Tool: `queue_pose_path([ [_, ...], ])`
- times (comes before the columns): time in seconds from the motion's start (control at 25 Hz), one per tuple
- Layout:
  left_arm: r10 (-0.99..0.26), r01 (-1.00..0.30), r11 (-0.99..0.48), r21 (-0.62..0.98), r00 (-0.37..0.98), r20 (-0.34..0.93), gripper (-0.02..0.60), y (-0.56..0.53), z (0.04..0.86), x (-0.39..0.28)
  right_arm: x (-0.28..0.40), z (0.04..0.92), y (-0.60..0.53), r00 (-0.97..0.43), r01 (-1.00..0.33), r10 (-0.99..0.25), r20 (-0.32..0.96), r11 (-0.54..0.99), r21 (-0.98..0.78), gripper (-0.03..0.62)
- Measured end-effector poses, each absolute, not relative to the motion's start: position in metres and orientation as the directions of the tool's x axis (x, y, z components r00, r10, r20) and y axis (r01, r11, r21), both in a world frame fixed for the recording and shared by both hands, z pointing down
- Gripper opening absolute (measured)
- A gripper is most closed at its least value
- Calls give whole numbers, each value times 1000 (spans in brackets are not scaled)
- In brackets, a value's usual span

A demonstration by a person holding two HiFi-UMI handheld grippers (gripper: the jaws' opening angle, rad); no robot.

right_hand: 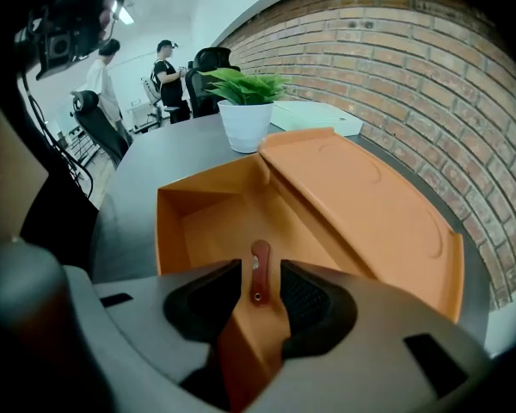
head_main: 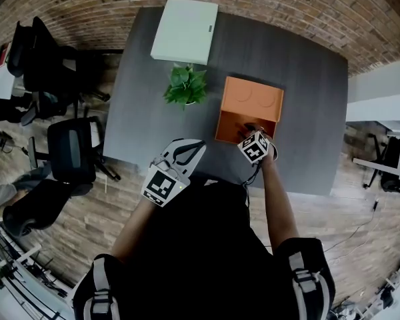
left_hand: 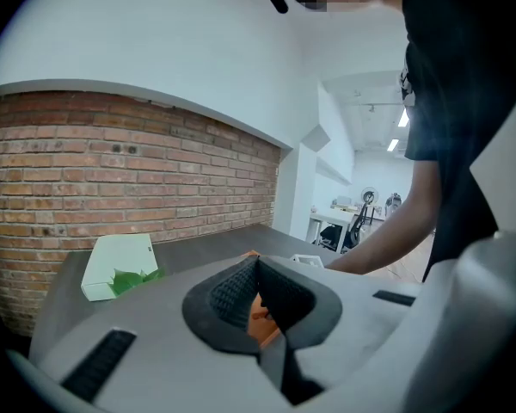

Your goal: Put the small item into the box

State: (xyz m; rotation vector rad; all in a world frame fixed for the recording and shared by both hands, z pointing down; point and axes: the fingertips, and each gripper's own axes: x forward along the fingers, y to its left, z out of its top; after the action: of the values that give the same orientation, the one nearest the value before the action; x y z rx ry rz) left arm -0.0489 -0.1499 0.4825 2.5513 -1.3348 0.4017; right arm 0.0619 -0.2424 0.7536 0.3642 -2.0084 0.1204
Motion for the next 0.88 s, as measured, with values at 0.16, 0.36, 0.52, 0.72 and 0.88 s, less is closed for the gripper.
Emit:
queue_pose_path([
  [0.16,-754,-811,-580,75,570,327,23,-149,480,-47,64,740,-237,-415,-329,-244,876,938,106,153],
  [0.36,-728,-774,-630,67,618,295,23,-150,470,-41,77,710,-229,-431,-406,-331,840,902,148,152],
  [0.52,-708,-749,-657,83,651,273,23,-150,464,-44,90,693,-217,-427,-484,-391,815,860,159,152],
  [0.72,-676,-715,-692,94,688,263,23,-151,463,-41,99,681,-194,-422,-569,-439,793,809,145,152],
  [0.88,-650,-688,-717,109,717,252,23,-147,466,-36,102,671,-180,-424,-620,-482,767,771,142,151],
])
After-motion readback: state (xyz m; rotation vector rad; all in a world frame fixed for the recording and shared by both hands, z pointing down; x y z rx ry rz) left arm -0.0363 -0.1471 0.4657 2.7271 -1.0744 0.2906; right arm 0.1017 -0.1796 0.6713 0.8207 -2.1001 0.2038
